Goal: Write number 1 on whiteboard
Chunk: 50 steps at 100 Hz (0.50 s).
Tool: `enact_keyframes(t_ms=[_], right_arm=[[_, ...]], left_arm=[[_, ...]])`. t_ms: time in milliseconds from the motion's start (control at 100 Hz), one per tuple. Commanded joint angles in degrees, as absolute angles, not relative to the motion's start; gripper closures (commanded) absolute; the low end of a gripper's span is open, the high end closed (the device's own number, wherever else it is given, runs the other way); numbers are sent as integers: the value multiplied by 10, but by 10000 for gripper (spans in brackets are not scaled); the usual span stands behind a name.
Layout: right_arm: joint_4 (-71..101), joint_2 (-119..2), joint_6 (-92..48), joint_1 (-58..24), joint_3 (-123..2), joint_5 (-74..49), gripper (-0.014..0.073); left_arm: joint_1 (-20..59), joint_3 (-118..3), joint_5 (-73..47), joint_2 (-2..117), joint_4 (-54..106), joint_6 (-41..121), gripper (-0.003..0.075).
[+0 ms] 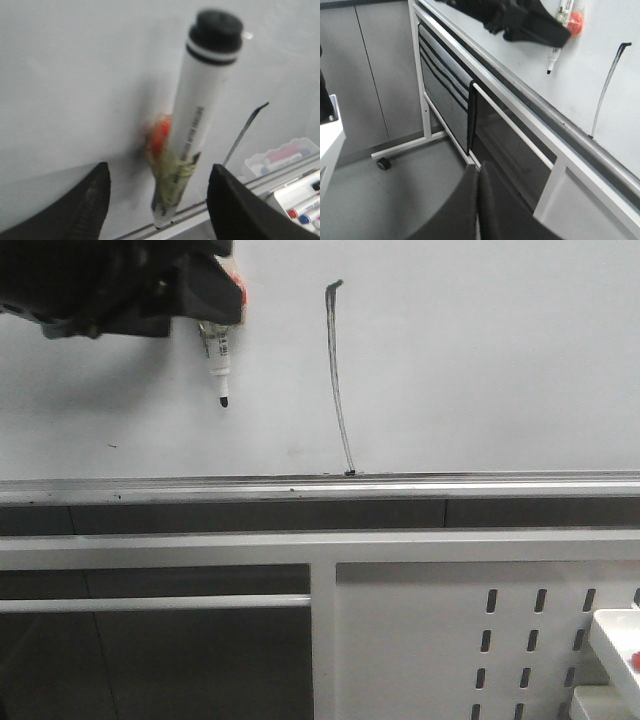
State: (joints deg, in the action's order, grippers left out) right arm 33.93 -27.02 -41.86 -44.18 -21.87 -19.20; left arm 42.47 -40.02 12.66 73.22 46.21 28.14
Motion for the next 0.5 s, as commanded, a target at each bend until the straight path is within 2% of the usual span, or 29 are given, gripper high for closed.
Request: enact_keyframes(t_ms=[0,210,270,320,470,490], right_arm=[[329,-268,-419,-437,-235,-153,648],[288,-267,-419,-437,-235,-153,648],[262,-263,-419,-437,-235,-152,648],[240,-255,-419,-437,-235,-146,648],[195,-214,-419,-437,-235,-92,648],[193,-207,-419,-437,-235,-82,648]], left_arm=[[419,-391,186,677,460,280,308],[419,-300,173,536,458,280,316],[419,-278,146,490,443,283,351],[419,-261,120,446,425,284,419],[419,-221,62,316,382,285,743],[419,-215,53,300,373,285,737]])
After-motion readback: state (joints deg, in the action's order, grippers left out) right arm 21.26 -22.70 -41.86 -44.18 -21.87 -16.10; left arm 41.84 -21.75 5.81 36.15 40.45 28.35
